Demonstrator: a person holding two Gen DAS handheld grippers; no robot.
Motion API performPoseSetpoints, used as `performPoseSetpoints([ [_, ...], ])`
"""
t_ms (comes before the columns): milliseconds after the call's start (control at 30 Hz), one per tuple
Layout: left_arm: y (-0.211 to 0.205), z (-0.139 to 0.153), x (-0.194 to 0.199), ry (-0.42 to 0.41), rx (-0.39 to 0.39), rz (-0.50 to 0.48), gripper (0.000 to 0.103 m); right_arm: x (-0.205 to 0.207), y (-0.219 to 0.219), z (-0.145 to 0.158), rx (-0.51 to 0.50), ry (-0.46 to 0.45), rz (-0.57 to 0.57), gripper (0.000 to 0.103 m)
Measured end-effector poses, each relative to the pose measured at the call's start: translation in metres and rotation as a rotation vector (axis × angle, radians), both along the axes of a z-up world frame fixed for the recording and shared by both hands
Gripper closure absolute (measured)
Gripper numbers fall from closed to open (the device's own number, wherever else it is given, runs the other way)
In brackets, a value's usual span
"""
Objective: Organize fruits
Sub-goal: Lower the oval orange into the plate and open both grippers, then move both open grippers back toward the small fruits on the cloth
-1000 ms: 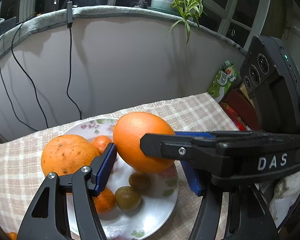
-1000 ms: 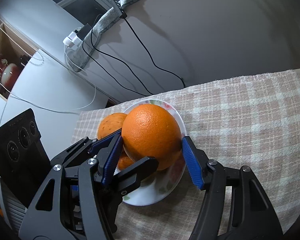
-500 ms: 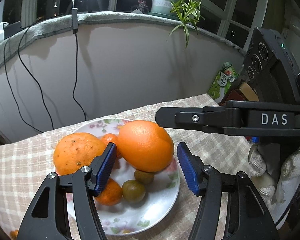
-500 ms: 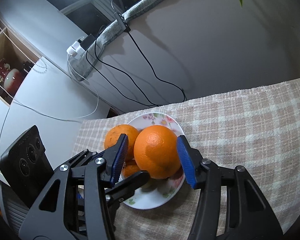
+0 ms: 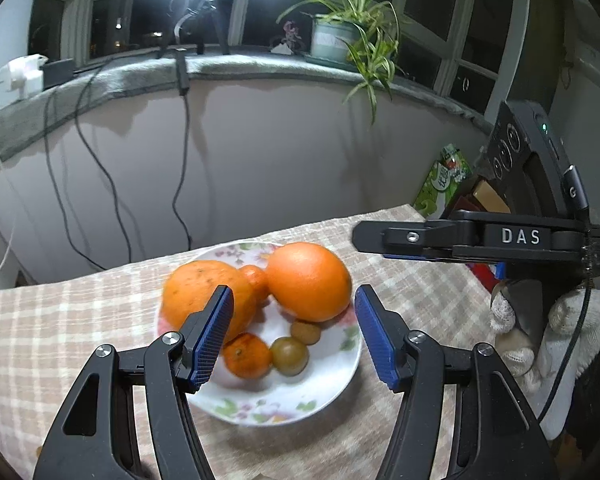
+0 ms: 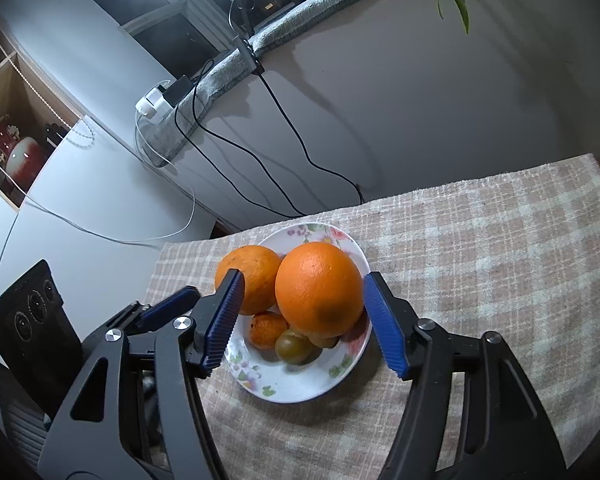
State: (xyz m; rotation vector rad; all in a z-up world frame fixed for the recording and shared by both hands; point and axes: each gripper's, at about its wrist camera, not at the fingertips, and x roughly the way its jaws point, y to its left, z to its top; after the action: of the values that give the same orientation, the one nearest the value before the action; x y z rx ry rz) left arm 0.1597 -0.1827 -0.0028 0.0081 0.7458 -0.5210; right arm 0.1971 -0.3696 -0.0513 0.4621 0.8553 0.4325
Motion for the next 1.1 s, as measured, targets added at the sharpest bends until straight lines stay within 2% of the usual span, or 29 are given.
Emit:
performPoseSetpoints([
  [33, 0.005, 0.001, -0.002, -0.004, -0.003, 0.006, 0.041, -0.002, 0.001, 0.001, -0.003, 0.001, -0.003, 0.029],
  [200, 0.035, 0.006, -0.013, -0.028, -0.005, 0.047, 0.041, -0.011, 0.009, 0.005, -0.033, -0.005, 0.0, 0.027],
  [267, 0.052, 0.007, -0.018, -0.036, -0.009, 0.072, 0.041, -0.016, 0.015, 0.006, -0.049, -0.007, 0.006, 0.017],
  [300, 0.061, 0.008, -0.021, -0.039, -0.011, 0.085, 0.041, -0.019, 0.019, 0.007, -0.054, -0.011, 0.01, 0.015],
  [633, 0.141, -0.002, -0.051, -0.037, -0.022, 0.231, 0.041, -0.058, 0.071, 0.018, -0.167, -0.144, 0.109, 0.015],
  [867, 0.193, -0.024, -0.074, 0.009, -0.056, 0.333, 0.041, -0.082, 0.112, 0.011, -0.166, -0.209, 0.213, 0.015],
  [933, 0.205, -0.032, -0.081, 0.027, -0.067, 0.36, 0.041, -0.087, 0.126, 0.006, -0.168, -0.21, 0.249, 0.017],
  [1100, 0.219, -0.045, -0.091, 0.055, -0.071, 0.379, 0.052, -0.096, 0.16, -0.009, -0.211, -0.206, 0.337, 0.036],
])
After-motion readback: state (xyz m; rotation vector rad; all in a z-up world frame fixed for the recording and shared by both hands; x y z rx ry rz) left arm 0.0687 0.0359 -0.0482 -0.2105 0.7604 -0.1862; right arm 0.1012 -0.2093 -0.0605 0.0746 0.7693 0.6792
